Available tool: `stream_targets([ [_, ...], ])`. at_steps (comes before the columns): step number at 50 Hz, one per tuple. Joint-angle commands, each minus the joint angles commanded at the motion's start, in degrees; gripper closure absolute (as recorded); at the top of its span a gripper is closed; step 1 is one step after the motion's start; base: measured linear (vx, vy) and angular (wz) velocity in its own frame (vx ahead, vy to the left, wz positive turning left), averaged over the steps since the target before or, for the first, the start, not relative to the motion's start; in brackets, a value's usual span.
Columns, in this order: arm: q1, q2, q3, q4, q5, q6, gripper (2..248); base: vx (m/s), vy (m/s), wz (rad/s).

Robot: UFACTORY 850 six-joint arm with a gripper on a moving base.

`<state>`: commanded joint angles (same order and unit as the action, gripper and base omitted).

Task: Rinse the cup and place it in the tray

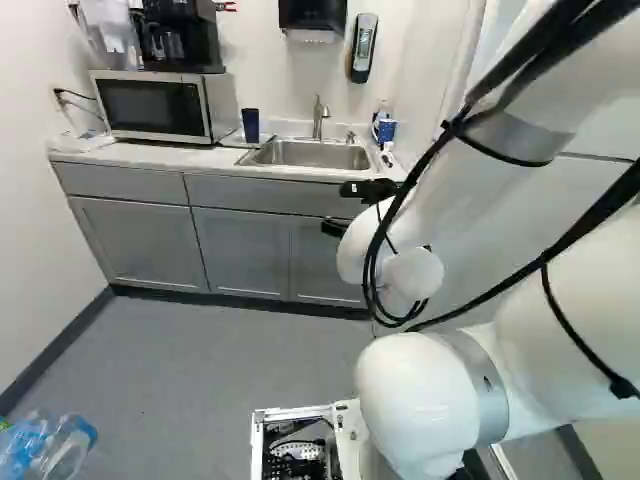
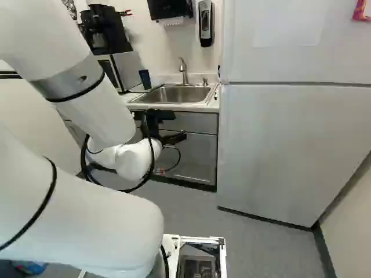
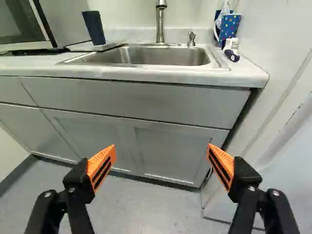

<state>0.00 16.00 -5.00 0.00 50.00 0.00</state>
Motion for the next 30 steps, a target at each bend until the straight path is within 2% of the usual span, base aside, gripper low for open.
stream_targets([
  [30,0.0,-0.5,-0.7,0.0,0.0,0.0,3,0.000,0.000,0.000],
])
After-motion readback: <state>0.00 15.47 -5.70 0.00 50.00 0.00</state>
